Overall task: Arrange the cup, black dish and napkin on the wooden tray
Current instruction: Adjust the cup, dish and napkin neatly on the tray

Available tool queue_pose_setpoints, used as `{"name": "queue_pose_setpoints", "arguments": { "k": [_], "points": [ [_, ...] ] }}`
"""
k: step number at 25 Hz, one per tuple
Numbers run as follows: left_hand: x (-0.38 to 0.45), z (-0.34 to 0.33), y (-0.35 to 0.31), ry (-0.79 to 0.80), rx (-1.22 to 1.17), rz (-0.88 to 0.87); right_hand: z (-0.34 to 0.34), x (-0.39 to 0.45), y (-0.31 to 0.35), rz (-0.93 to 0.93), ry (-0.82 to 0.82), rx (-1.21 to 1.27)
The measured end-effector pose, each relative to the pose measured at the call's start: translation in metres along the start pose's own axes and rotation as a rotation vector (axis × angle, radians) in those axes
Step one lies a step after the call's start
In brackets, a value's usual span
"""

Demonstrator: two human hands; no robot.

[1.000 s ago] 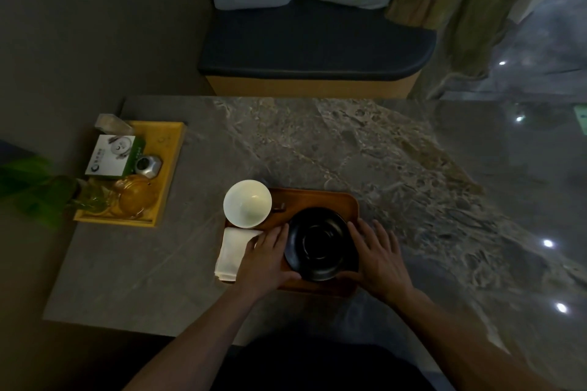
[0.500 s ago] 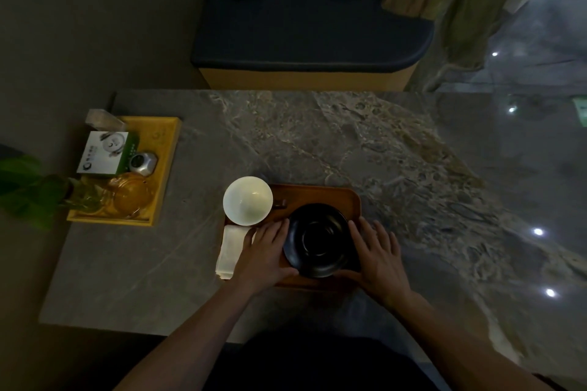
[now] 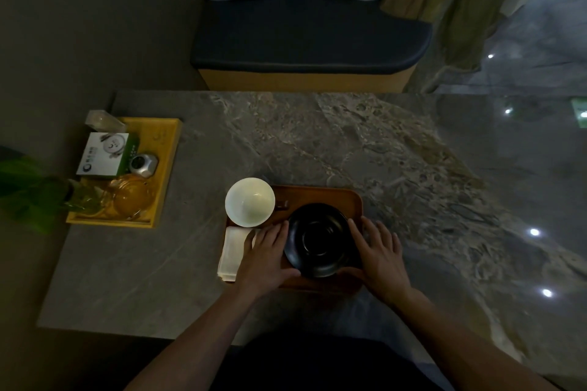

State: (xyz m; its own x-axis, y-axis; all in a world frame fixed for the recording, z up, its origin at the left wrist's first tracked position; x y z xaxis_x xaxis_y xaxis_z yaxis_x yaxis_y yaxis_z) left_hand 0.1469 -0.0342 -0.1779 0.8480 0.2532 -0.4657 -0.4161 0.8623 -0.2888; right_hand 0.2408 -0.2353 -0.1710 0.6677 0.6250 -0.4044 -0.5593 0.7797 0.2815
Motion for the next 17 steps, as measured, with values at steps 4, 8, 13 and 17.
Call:
{"name": "queue_pose_setpoints", "arguments": {
  "k": [4,8,13,17],
  "points": [
    [0.0006,-0.0015,0.0009,0.013,0.000,-0.008,-0.0011,0.0016,-0.0029,-0.015,-0.002,0.012],
    [0.0000,-0.0029,0.0019,0.005,-0.003,0.001,0.0011,0.0036,-0.0040,-0.019,-0.028,0.018],
    [0.0012,-0.0049,0.0030,0.024,-0.029,0.006,-0.0011,0.0030,-0.0043,-0.031,-0.014,0.002],
    [0.0018,-0.0047,0.0031,0.027,-0.031,0.011,0.0000,0.0022,-0.0035,-0.030,-0.022,0.018]
  ]
}}
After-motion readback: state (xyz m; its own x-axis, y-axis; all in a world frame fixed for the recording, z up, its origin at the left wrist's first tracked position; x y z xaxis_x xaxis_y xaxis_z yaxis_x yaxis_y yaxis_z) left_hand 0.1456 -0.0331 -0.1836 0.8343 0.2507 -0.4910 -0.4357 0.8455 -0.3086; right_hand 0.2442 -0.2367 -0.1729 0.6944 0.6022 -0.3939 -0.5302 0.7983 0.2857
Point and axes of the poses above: each hand's wrist, its own x-axis towards the middle knuckle, its own z-axis out of the back of the hand, y = z × x, the point moved 10 cm from there along x, towards the middle knuckle, and after that the axes turned 5 degrees about z, right-handed, at the moved point
